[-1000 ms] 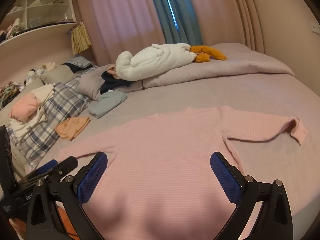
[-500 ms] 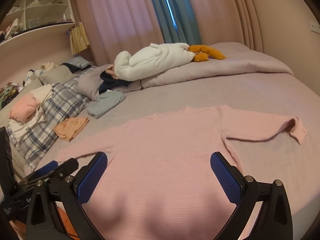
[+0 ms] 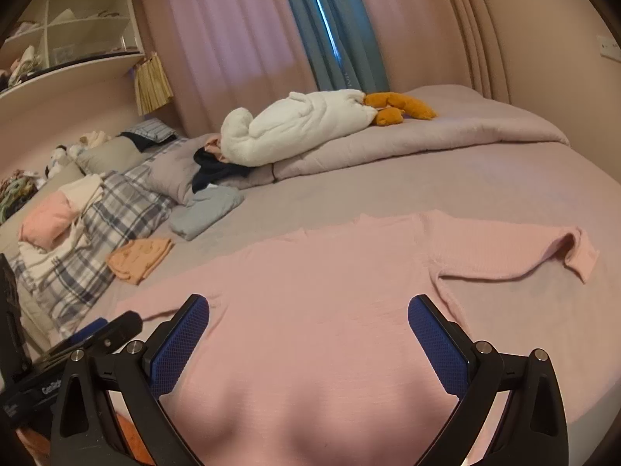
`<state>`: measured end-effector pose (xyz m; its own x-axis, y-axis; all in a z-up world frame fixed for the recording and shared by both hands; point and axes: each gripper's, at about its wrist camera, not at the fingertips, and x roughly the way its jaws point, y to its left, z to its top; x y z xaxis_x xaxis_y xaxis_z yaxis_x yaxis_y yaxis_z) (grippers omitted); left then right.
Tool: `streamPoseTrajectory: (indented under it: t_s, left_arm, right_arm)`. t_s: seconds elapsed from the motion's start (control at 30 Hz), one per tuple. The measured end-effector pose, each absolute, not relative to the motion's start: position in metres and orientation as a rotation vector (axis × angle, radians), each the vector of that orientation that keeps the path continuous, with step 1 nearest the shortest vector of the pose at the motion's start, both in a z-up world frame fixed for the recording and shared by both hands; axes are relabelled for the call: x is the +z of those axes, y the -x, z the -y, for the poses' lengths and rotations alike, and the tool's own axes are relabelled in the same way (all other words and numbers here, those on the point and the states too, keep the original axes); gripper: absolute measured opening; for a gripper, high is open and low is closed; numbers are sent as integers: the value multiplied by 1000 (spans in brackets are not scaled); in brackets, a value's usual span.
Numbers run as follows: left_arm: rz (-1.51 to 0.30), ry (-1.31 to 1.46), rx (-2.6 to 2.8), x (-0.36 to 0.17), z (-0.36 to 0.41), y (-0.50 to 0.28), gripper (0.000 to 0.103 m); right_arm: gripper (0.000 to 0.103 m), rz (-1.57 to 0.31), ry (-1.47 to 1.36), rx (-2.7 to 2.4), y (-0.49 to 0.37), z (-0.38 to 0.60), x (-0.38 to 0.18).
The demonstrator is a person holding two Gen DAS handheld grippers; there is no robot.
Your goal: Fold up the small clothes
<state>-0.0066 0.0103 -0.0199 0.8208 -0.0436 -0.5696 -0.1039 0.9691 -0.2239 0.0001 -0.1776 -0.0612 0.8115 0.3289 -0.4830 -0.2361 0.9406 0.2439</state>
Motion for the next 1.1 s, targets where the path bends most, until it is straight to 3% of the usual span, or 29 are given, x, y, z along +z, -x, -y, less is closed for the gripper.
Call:
streamPoseTrajectory:
  t_s: [0.4, 0.67, 1.1]
  left_arm:
    - [-611, 268, -6, -15, -6, -13, 102]
    - [-640, 269, -12, -19, 2, -31, 102]
    - [-721, 202, 3, -41, 47, -78, 101]
  right_arm:
    - [102, -411, -35, 332, -13, 172, -19]
    - [102, -421, -27, 434, -36, 175, -9]
    - [102, -478, -221, 323, -93, 265, -31]
